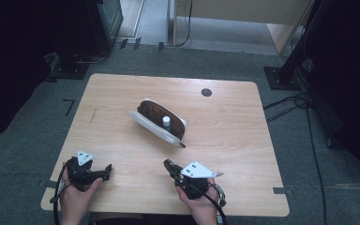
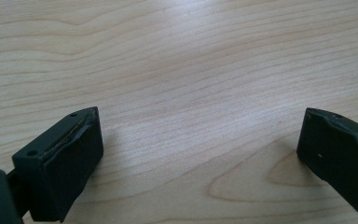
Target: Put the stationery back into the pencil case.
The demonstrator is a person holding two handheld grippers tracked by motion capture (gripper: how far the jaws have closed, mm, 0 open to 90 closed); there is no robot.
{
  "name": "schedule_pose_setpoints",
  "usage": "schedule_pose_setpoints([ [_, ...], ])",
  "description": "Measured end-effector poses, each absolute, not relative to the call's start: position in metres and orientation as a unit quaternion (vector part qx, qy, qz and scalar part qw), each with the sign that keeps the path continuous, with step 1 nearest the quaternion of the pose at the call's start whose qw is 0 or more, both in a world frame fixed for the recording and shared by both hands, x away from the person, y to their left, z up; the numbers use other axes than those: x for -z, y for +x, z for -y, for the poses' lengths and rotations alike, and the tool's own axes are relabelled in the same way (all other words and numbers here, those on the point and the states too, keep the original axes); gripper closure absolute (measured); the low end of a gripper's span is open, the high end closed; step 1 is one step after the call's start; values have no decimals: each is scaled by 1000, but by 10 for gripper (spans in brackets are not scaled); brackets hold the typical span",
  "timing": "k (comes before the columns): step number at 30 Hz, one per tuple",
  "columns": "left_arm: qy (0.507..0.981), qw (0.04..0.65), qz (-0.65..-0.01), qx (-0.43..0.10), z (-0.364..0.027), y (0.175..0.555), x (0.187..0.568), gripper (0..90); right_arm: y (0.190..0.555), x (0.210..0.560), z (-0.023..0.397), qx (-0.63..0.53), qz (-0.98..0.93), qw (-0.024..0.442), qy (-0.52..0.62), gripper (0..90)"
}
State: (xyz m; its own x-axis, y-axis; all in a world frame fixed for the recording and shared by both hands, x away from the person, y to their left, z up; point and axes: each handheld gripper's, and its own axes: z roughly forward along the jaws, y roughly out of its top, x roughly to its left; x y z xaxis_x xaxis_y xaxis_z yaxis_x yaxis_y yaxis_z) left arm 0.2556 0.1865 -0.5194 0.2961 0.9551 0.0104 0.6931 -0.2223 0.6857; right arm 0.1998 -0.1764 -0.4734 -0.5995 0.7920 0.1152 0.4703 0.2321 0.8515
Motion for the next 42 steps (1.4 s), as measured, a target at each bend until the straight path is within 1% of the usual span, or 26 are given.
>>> schedule_pose_setpoints([
  [10, 749, 294, -550, -222, -186, 256, 519, 5, 221, 437, 197, -469, -755, 208, 409, 740],
  [15, 749, 294, -550, -223, -186, 256, 519, 5, 232, 427, 199, -469, -754, 216, 407, 740],
  [22, 749, 295, -550, -223, -186, 256, 519, 5, 257, 413, 198, -474, -753, 211, 405, 740],
  [27, 749, 294, -550, -223, -186, 256, 519, 5, 286, 402, 190, -476, -755, 211, 399, 740],
  [28, 749, 294, -550, -223, -186, 256, 519, 5, 286, 402, 190, -476, -755, 211, 399, 740],
  [33, 749, 294, -550, -223, -187, 256, 519, 5, 313, 400, 178, -472, -765, 201, 390, 740],
  [42, 749, 294, -550, -223, -186, 256, 519, 5, 361, 412, 154, -455, -780, 185, 389, 739],
])
